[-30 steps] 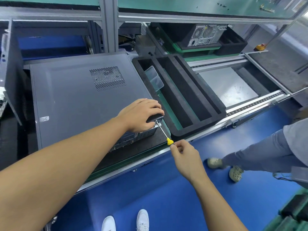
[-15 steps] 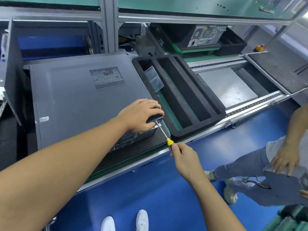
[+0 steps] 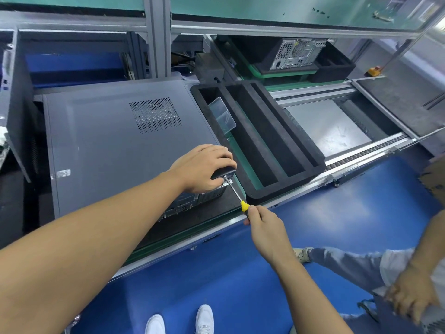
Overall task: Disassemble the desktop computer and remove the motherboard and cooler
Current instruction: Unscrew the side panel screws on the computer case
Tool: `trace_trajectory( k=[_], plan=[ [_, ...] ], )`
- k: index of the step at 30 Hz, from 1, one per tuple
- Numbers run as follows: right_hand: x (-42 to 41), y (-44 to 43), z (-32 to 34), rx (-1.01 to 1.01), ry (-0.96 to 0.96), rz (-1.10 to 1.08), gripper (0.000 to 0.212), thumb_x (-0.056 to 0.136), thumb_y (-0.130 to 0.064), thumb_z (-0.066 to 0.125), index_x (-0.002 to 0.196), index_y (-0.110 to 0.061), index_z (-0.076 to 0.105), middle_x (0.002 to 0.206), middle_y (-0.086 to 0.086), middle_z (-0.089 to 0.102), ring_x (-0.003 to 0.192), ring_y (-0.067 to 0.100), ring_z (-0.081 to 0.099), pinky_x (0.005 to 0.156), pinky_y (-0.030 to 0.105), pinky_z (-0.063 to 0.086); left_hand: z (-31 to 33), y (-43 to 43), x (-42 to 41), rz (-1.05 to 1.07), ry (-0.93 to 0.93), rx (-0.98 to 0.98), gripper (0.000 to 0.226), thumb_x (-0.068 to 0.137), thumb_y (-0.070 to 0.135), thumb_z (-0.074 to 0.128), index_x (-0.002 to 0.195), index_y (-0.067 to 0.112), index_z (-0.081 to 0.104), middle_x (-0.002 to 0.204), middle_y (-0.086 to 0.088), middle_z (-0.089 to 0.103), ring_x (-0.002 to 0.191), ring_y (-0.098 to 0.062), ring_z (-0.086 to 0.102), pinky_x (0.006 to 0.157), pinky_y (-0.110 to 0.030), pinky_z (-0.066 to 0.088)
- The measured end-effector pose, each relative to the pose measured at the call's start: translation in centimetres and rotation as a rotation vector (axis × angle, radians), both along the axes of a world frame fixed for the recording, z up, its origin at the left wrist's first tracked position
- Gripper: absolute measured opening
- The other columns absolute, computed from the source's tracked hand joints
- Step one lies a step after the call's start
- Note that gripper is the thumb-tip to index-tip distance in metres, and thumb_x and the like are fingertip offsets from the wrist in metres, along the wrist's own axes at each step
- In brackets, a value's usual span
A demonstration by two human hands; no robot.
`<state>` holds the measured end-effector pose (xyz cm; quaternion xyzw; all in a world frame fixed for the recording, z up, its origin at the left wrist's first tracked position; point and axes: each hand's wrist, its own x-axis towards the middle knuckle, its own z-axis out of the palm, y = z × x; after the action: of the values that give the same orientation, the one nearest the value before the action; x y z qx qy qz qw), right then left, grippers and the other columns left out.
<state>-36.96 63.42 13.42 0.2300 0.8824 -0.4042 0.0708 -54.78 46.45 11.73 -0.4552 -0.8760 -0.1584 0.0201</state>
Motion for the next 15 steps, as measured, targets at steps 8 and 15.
trace_trajectory(
  k=[8,15],
  plan=[
    [0.2,0.2,-0.4,0.027,-0.013,0.051,0.010,0.100,-0.037,0.048,0.097,-0.027,0.050,0.082,-0.004,0.061,0.071,0.015,0.058,0.060,0.034,0.046,0.1,0.0,0.1,0.003,-0.009,-0.006,0.042,0.087,0.041,0.056,0.129,0.039,0.052,0.136,0.014,0.049,0.132,-0.011,0.040,0.116,-0.037,0.030],
    [0.2,0.1,-1.4,-0.273,0.030,-0.151,0.013,0.090,-0.021,0.055,0.090,-0.023,0.043,0.071,-0.004,0.041,0.058,0.012,0.036,0.049,0.022,0.034,0.1,0.0,0.1,0.009,-0.004,0.005,0.041,0.087,0.040,0.056,0.128,0.039,0.053,0.135,0.014,0.049,0.132,-0.010,0.040,0.115,-0.035,0.029]
  ],
)
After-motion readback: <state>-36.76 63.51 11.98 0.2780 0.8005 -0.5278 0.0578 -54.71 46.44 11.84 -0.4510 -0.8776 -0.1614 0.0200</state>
